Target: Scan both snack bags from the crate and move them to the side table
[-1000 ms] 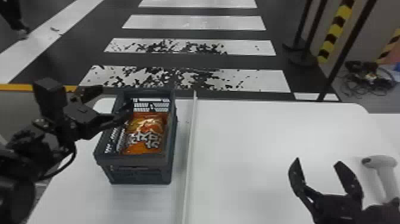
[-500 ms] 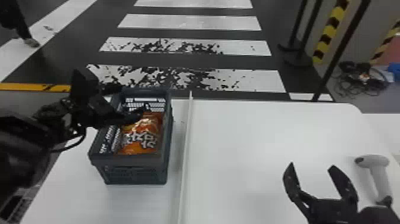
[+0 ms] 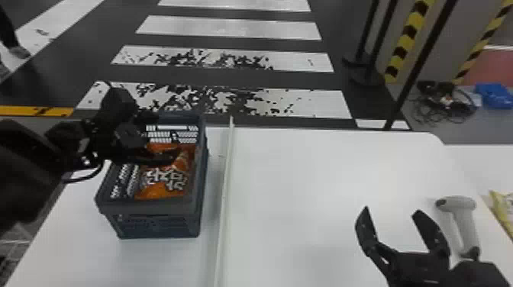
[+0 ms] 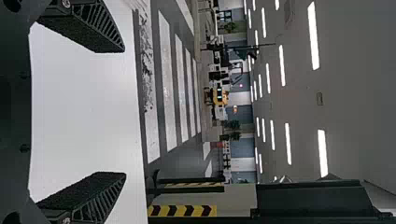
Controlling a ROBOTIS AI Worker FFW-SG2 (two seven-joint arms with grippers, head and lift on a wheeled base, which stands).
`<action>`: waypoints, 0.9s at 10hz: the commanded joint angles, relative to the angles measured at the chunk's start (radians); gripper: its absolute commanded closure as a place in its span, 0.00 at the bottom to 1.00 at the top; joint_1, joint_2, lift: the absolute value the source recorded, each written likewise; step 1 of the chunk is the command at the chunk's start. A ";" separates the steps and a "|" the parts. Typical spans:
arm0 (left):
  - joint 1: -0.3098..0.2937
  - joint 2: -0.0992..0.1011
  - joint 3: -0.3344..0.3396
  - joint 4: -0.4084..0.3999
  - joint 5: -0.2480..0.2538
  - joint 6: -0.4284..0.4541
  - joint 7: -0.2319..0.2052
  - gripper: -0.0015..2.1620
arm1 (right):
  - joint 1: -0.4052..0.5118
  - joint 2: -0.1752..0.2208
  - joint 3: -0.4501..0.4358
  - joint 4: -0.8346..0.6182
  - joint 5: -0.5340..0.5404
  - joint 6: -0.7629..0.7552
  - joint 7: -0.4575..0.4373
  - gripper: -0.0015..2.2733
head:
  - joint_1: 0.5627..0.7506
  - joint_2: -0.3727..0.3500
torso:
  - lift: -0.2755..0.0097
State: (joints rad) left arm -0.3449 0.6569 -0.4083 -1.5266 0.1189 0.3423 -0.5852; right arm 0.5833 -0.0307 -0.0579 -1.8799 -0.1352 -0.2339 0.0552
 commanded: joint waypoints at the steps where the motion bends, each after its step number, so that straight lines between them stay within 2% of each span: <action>1: -0.003 0.015 -0.001 0.006 -0.010 0.016 -0.016 0.04 | -0.003 -0.002 -0.010 -0.001 -0.007 0.003 0.000 0.02 | 0.70 0.47 | 0.62; 3: -0.031 0.027 -0.030 0.042 -0.035 0.022 -0.076 0.04 | -0.011 -0.005 -0.013 -0.001 -0.023 0.009 0.003 0.02 | 0.70 0.48 | 0.62; 4: -0.036 0.027 -0.033 0.066 -0.036 0.034 -0.100 0.04 | -0.013 -0.006 -0.020 0.001 -0.037 0.006 0.009 0.02 | 0.70 0.49 | 0.62; 6: -0.060 0.023 -0.057 0.105 -0.076 0.047 -0.140 0.04 | -0.016 -0.009 -0.033 0.001 -0.058 0.006 0.017 0.02 | 0.70 0.49 | 0.62; 8: -0.111 0.000 -0.116 0.154 -0.117 0.059 -0.176 0.04 | -0.019 -0.009 -0.037 0.002 -0.063 0.006 0.020 0.02 | 0.70 0.49 | 0.62; 9: -0.129 -0.011 -0.136 0.172 -0.133 0.056 -0.179 0.04 | -0.025 -0.009 -0.037 0.005 -0.063 0.009 0.020 0.02 | 0.70 0.49 | 0.62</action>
State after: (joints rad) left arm -0.4627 0.6520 -0.5322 -1.3660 -0.0058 0.4001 -0.7648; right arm 0.5611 -0.0399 -0.0955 -1.8757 -0.1978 -0.2273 0.0752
